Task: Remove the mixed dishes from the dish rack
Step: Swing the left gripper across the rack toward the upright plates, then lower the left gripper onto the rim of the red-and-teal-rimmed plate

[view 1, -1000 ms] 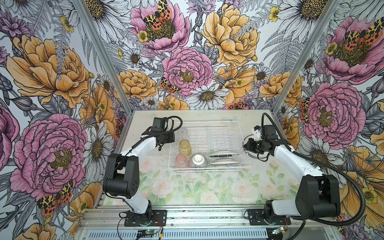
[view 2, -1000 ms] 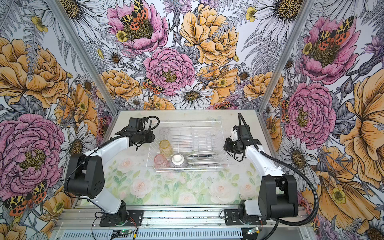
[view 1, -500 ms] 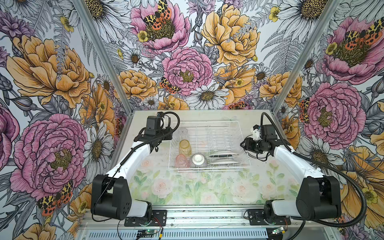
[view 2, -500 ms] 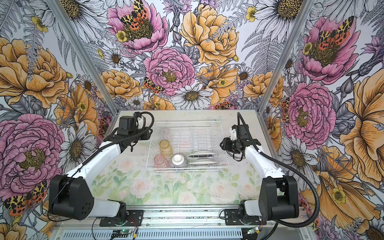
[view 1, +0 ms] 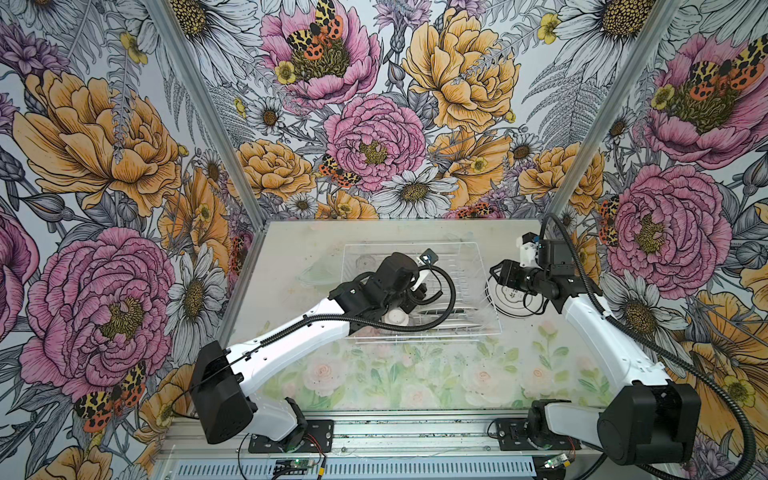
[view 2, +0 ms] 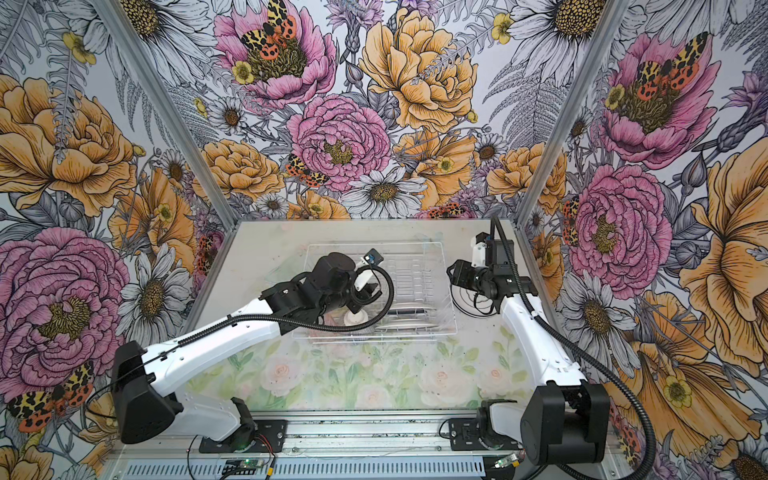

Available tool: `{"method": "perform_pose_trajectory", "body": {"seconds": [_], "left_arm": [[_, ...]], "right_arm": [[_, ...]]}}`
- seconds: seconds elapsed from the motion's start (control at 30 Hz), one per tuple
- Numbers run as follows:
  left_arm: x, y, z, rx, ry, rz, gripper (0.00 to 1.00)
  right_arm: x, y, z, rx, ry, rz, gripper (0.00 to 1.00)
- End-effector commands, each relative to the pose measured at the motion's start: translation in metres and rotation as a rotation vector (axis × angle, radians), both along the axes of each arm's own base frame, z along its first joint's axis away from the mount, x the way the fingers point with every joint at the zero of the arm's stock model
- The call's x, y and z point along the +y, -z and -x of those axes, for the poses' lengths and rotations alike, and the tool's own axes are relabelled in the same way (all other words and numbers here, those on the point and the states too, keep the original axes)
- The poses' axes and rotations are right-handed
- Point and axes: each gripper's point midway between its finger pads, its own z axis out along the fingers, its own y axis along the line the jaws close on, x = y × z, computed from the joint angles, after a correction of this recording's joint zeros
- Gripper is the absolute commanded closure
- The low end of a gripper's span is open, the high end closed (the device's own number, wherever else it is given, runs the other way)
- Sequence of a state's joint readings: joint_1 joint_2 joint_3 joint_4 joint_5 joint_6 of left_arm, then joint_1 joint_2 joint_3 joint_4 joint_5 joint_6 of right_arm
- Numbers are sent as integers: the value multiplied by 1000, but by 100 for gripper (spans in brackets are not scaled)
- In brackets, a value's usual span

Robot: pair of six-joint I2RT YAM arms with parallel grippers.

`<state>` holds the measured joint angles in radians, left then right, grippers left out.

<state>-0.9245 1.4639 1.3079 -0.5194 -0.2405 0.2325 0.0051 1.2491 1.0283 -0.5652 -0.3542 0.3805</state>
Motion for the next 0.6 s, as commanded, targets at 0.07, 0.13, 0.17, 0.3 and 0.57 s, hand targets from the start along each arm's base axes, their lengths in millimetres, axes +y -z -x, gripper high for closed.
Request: {"method": "perform_pose_trajectory", "body": {"seconds": [0.07, 0.13, 0.17, 0.3, 0.57], "left_arm": [[-22, 21, 3, 24, 107, -147, 56], [-33, 25, 8, 48, 149, -152, 56], [-38, 26, 11, 58, 171, -151, 56], [-52, 29, 24, 97, 236, -152, 55], [-67, 38, 44, 143, 310, -195, 55]], "right_arm": [[1, -24, 5, -75, -9, -7, 45], [1, -27, 8, -84, -9, -6, 46], [1, -28, 8, -88, -9, -5, 46], [1, -29, 10, -95, -12, -6, 45], [1, -28, 10, -91, -13, -8, 46]]}}
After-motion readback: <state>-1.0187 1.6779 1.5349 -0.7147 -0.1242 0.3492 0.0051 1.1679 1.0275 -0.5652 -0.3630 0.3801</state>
